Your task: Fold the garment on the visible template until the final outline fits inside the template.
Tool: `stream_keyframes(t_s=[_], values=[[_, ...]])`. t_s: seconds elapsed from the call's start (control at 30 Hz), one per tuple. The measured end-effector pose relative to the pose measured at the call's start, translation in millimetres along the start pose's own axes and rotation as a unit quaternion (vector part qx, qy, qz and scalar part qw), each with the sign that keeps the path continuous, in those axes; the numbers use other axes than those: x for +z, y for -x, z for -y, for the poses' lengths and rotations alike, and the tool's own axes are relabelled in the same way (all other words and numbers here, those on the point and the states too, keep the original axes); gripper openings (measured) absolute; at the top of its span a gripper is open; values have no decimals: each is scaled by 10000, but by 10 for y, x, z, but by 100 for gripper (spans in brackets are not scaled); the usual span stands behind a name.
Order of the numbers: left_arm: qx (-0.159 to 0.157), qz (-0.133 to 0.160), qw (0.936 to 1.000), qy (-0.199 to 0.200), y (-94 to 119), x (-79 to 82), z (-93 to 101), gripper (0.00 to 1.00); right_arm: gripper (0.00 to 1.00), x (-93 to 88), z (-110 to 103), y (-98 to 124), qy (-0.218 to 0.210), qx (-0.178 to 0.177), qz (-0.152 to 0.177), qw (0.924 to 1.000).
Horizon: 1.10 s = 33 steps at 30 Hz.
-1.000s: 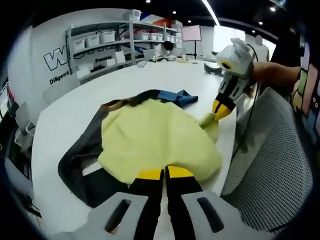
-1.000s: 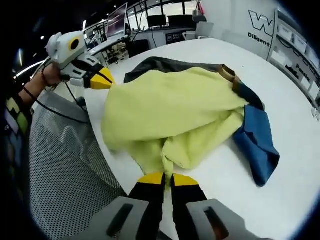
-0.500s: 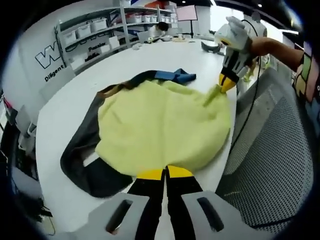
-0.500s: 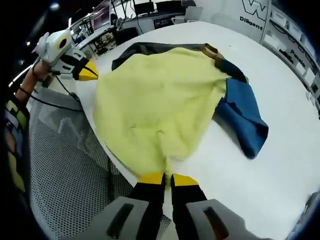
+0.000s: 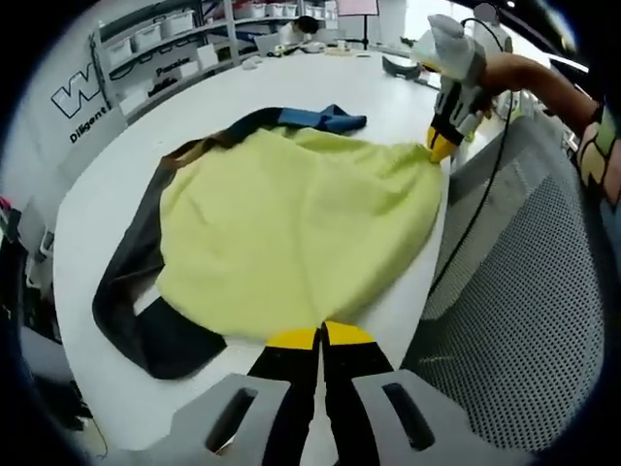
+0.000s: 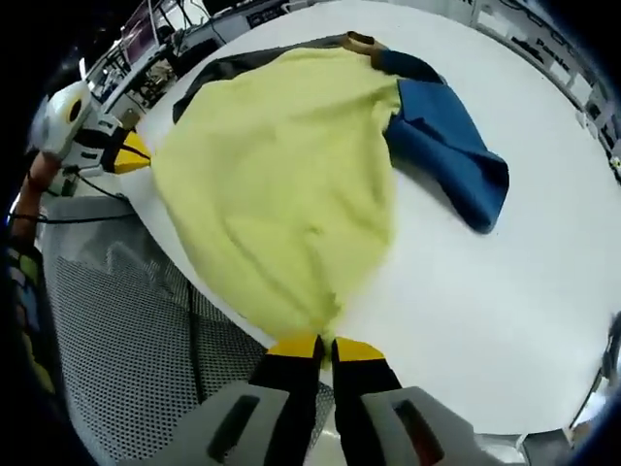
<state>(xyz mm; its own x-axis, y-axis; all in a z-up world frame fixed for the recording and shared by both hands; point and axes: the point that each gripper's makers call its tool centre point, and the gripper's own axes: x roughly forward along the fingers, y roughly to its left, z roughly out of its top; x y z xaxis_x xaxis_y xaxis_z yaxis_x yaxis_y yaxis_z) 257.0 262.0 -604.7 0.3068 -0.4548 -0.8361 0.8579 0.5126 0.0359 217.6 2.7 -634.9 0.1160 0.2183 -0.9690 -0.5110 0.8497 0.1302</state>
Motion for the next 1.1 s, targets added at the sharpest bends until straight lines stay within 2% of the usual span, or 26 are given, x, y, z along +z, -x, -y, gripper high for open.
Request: stream_keyframes(t_s=[0.07,0.27,0.37,0.43,0.47,0.53,0.67,0.73,0.77,0.97,1.03,1.1], values=[[-83,-62,9999,-4,-39,-4,50,0,0,-58,30,-33,-79,-76,-141,9998],[-201,-179,9996,82,-59,-21,121,0,0,-116,65,-63,-43,-203,-298,9993],[-230,-122,9996,148,-32,-2,132,0,1,-127,69,-65,102,-216,-321,9992],[-231,-77,9995,197,-13,10,124,0,7,-93,74,-40,254,-237,-197,9992],[-216,-61,9994,261,4,13,107,0,13,-6,105,-7,488,-303,59,9983],[-205,-14,9993,306,24,29,94,0,22,22,118,51,554,-397,111,9976],[-250,164,9985,460,53,98,101,0,24,218,33,149,766,-308,481,9954],[-250,219,9983,481,58,133,109,0,31,407,-26,207,1086,-392,838,9898],[-247,250,9982,480,60,153,110,0,33,519,-91,236,1449,-402,1051,9830],[-297,516,9968,533,35,350,120,0,35,773,-488,186,1904,26,1417,9714],[-301,564,9966,528,14,414,117,0,35,868,-596,162,2210,55,1554,9628],[-314,636,9961,519,-5,481,115,0,38,973,-694,156,2336,49,1765,9562]])
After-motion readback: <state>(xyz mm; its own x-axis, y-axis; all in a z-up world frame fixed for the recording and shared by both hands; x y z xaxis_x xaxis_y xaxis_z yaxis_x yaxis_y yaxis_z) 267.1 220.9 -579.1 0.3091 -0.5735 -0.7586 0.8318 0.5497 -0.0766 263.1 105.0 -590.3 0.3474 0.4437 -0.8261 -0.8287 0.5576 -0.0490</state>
